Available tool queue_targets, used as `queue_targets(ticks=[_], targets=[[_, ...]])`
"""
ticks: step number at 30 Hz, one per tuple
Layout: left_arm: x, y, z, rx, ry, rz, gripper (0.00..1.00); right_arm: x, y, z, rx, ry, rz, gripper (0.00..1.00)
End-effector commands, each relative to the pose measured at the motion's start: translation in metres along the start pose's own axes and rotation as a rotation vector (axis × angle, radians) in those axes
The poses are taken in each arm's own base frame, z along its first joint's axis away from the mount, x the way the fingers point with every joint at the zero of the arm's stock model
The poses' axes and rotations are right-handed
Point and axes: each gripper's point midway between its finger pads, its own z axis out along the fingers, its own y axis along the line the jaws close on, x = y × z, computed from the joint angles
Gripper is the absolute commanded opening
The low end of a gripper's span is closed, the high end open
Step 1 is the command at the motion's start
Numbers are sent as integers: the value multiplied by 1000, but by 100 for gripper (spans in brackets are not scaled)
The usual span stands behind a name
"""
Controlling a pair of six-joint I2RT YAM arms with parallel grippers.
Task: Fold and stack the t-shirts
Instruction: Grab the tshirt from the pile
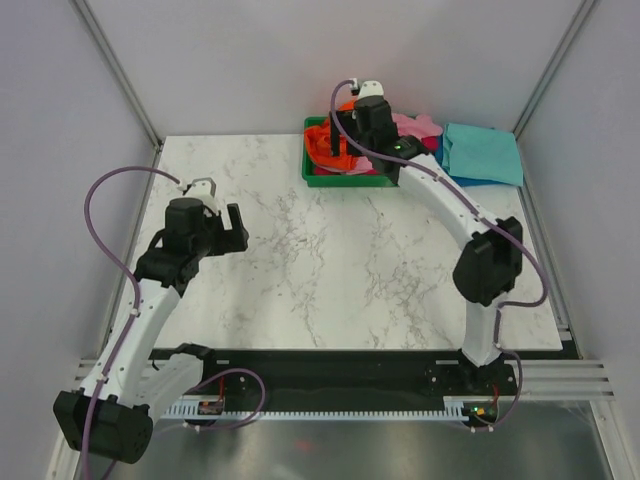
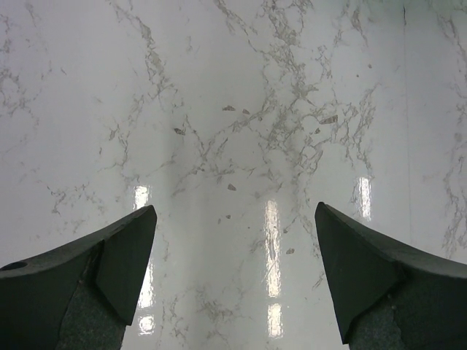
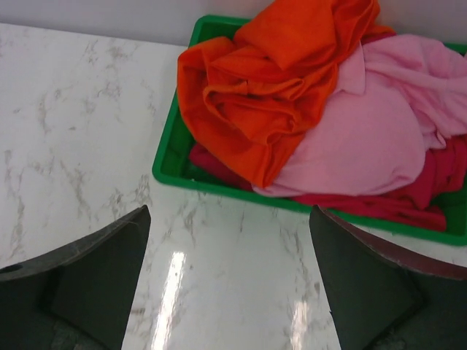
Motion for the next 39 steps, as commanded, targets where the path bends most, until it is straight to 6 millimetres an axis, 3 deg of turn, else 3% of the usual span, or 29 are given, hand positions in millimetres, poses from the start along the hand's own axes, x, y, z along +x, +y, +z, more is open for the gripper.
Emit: queue_targets(ticks=[1,2,3,4,5,6,7,9,12,17,19,21,23,39], targets=[[-18,-12,-8,51,-44,11,97,-4,-2,48,54,10,-52,98],[-19,-12,-9,54,-48,13,97,-4,-4,60,60,9,-48,98],[-19,-12,-9,56,-49,10,97,23,-7,88,77,66,-63,98],[-19,-13,-10,57,-50,10,97,-2,-6,94,84,6,-48,98],[-19,-12,-10,57,-54,11,97,-3,-10,104,100,-1,-52,98],[-20,-12,-11,57,-57,13,97,19,-15,127,124,31,-61,98],[-19,-12,-11,58,-55,13,97,-1,-14,128,122,-20,-46,98],[-19,-12,-12,55,-59,13,97,6,-25,148,157,-34,-41,98],[-18,-12,-12,60,-59,13,97,9,-40,160,202,-52,-23,98],[-16,-16,-12,80,-48,14,97,23,-56,171,220,-31,0,95],[-17,-15,-12,80,-50,13,97,27,-55,174,209,-25,-1,87],[-16,-16,-12,81,-49,13,97,27,-52,176,191,-27,-3,69],[-15,-16,-12,83,-46,13,97,27,-50,176,183,-28,-1,61],[-14,-17,-11,89,-43,13,97,67,-58,185,210,51,3,53]])
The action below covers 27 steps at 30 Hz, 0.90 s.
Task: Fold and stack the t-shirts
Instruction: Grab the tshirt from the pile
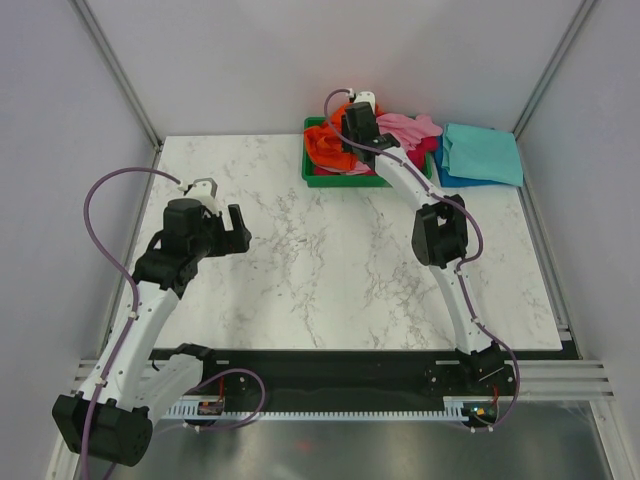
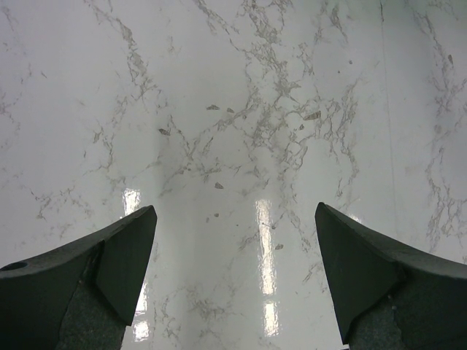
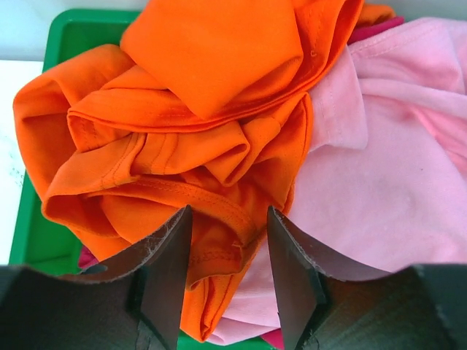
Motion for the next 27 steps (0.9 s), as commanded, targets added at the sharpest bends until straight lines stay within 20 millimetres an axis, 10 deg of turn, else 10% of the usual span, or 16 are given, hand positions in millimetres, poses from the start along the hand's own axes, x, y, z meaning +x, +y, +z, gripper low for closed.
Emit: queue_targets(ticks=[1,4,10,15,18,21,22,25,27], targets=[[-14,-8,-7,35,-40,15,97,1,0,3,15,-11,15,53],[-14,-8,-8,35,-44,15,97,4,-3,4,27,-7,9,47],[-14,-6,-8,35,-44,9,98,-9,-3,-3,26,-28,9,2],[-14,-3,-7,26,-44,1,98,-72,11,-45,-46,-139,-1,0],[-14,-2,-7,22,-44,-2,98,-156,34,-119,-167,-311,8,0],[-14,0,-6,12,-42,-3,98,-240,45,-237,-256,-536,26,0],[-14,1,-5,11,-40,-3,98,-274,39,-306,-295,-646,57,0],[-15,2,-6,4,-47,-3,98,-294,6,-381,-290,-751,129,0],[-15,3,-6,0,-48,-4,98,-263,-12,-371,-209,-677,119,0]])
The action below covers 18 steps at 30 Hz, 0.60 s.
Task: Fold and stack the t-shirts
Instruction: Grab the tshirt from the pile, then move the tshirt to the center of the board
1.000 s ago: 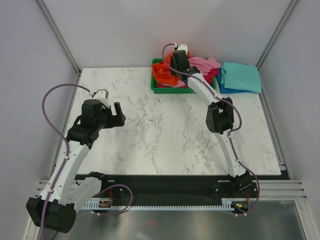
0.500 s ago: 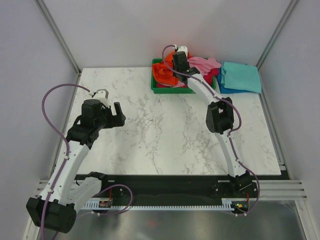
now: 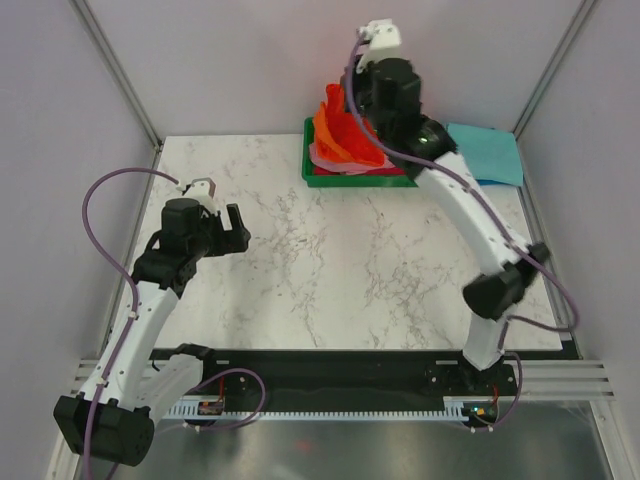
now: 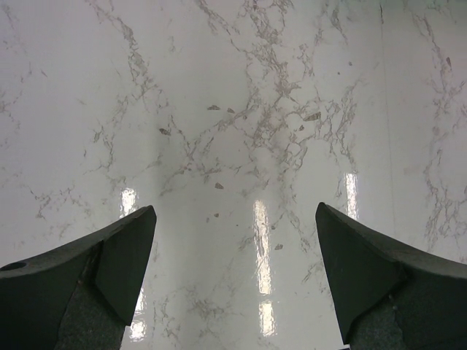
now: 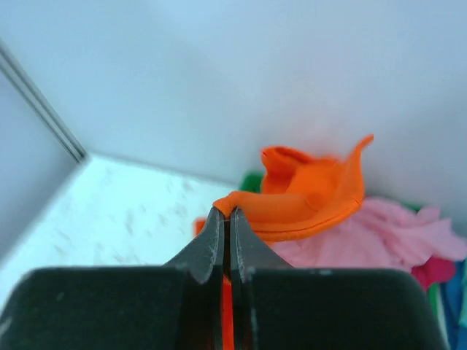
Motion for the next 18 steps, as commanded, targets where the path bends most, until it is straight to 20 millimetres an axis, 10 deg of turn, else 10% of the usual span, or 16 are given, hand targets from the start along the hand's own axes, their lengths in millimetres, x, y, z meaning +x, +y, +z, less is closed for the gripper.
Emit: queue_targets(ticks=[1,3,4,5,6,11,18], targets=[[-14,0,-6,0,-47,8,98,-128,-50,-124,98,-312,89,0],[-13,-1,-6,6,-44,7,98,-54,-77,-121,236,-165,71,16],[-13,-2,-6,9,-44,8,98,-48,-98,-144,301,-169,113,58],[-13,-2,-5,9,-39,8,98,21,-118,-142,377,-31,93,87],[-11,-3,-5,13,-35,7,98,47,-129,-147,386,23,125,98],[-12,-3,-4,13,-30,4,99,199,-228,-214,641,329,291,98],[-6,-14,0,57,2,12,99,207,-251,-267,724,315,286,98]])
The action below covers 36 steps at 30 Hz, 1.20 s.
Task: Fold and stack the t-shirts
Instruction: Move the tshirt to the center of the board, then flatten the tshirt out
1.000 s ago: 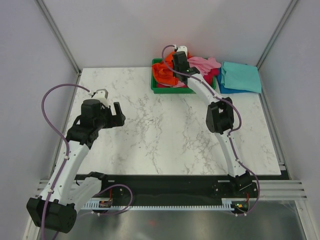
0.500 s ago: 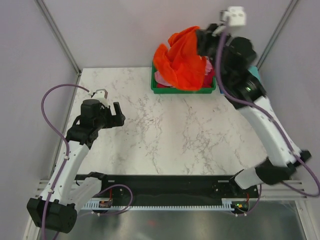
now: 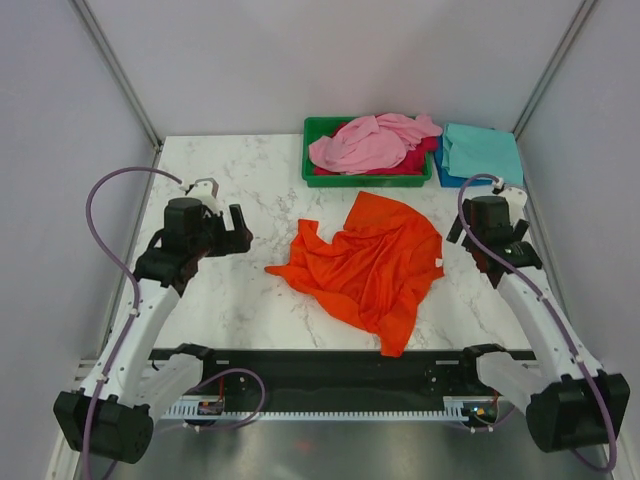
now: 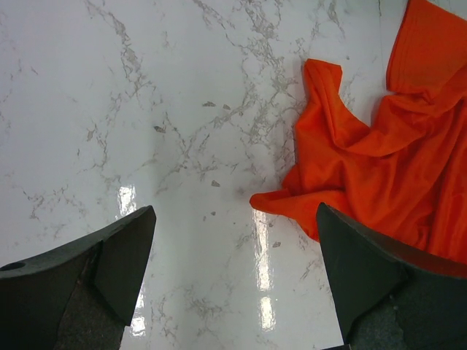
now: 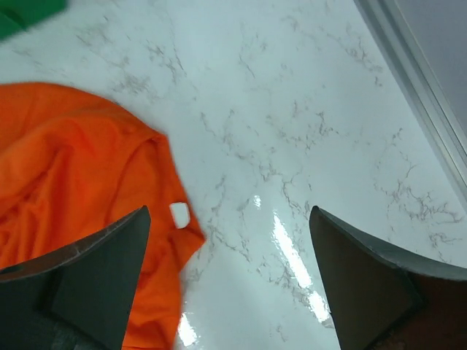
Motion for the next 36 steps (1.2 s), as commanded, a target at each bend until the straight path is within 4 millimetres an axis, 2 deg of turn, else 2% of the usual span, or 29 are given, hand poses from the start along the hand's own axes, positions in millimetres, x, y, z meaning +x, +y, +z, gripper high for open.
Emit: queue_targets(ticks=[1,4,5,6,7,8,9,10,11,12,14,15,18,21,22,23,24,26,27,32,36], targets=[[-7,-14,-2,55,-9,15,99,-56,0,-47,-80,-204,135,98],[-4,-18,0,65,5,22,99,-44,11,-51,-161,-170,152,98],[-2,-18,1,64,11,25,98,-31,17,-48,-198,-133,144,98],[-1,-19,3,71,19,29,98,-16,37,-52,-310,-67,160,98],[2,-22,4,79,34,35,98,-10,49,-56,-384,-52,174,98],[3,-23,5,85,41,37,98,18,55,-49,-414,20,174,98],[4,-26,6,94,45,41,97,36,73,-57,-488,82,192,98],[6,-26,7,95,53,41,97,49,81,-62,-514,101,186,98],[7,-28,7,101,55,43,96,72,83,-60,-506,139,176,98],[8,-29,8,102,60,43,95,88,95,-73,-538,133,133,98],[11,-30,10,109,74,46,94,119,100,-77,-537,185,140,98],[13,-33,11,118,87,49,94,138,109,-89,-577,211,91,98],[27,-39,19,131,146,61,92,165,110,-95,-551,234,79,98],[43,-46,28,138,226,88,89,197,115,-113,-560,247,-36,97],[47,-48,29,135,243,95,89,202,113,-114,-544,246,-66,95],[49,-49,30,133,252,102,88,200,116,-116,-533,220,-63,94],[50,-50,30,130,257,110,88,210,117,-120,-532,223,-118,93],[50,-48,30,117,254,112,88,212,126,-127,-541,207,-143,86],[48,-47,29,115,246,112,88,220,128,-128,-531,205,-194,82],[47,-44,28,100,237,114,88,222,135,-128,-476,158,-268,77],[46,-45,26,103,231,115,89,216,133,-128,-442,119,-302,58]])
